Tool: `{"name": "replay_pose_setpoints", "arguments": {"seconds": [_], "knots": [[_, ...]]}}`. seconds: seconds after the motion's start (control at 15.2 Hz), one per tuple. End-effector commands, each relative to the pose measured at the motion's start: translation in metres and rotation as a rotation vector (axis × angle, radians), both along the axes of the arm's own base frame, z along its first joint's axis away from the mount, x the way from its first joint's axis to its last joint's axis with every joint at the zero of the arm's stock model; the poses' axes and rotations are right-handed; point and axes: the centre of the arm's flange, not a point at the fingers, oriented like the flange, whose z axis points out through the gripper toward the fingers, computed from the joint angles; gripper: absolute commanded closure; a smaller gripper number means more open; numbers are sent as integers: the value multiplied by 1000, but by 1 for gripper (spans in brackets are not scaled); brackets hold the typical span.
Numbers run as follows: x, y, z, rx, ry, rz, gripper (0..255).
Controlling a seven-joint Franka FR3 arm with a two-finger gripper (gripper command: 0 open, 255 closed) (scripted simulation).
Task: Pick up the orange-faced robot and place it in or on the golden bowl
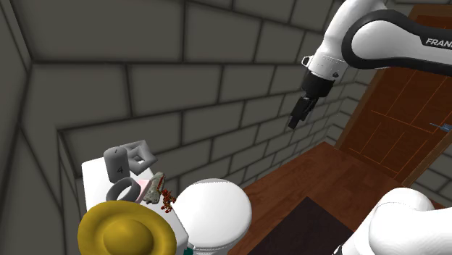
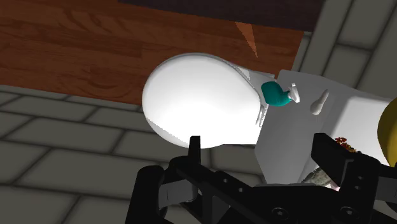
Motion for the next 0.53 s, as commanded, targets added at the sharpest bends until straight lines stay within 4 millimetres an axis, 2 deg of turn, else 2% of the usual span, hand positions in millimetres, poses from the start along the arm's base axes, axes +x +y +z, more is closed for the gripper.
{"name": "replay_pose_setpoints", "arguments": {"seconds": [0.0, 0.46], "knots": [[0, 0, 0, 0, 0, 0, 0], [23, 83, -44, -34, -10, -44, 0]]}}
